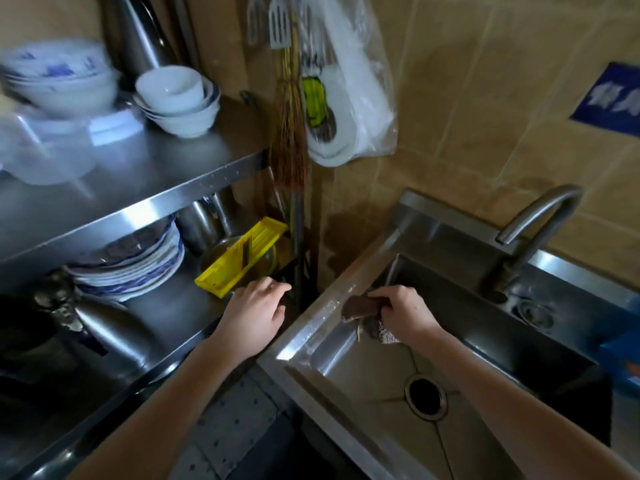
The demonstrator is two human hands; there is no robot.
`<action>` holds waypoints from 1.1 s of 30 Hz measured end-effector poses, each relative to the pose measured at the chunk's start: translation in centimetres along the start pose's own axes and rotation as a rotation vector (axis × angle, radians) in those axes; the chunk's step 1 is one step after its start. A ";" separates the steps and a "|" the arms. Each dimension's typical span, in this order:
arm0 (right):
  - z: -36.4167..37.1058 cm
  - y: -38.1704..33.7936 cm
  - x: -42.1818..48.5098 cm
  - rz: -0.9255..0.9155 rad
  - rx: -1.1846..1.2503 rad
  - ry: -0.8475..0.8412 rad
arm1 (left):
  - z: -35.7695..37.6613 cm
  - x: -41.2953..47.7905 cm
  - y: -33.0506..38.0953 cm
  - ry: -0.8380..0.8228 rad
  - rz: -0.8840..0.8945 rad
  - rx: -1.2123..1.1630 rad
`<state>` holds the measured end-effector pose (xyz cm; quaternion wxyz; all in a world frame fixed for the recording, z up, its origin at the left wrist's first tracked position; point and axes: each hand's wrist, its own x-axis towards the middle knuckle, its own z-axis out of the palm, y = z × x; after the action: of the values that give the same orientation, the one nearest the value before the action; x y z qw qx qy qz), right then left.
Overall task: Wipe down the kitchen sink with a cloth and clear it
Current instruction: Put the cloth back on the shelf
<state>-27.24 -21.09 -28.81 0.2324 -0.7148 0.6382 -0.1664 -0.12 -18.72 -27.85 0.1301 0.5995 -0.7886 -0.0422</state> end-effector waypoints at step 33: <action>-0.6 -34.5 25.3 -0.452 -0.148 0.195 | -17.2 -0.4 -21.0 0.253 -0.423 0.188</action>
<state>4.51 -43.52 -11.03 0.0737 -0.8351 0.4918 -0.2353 24.02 -22.64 -15.98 0.1597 0.7609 -0.6238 0.0805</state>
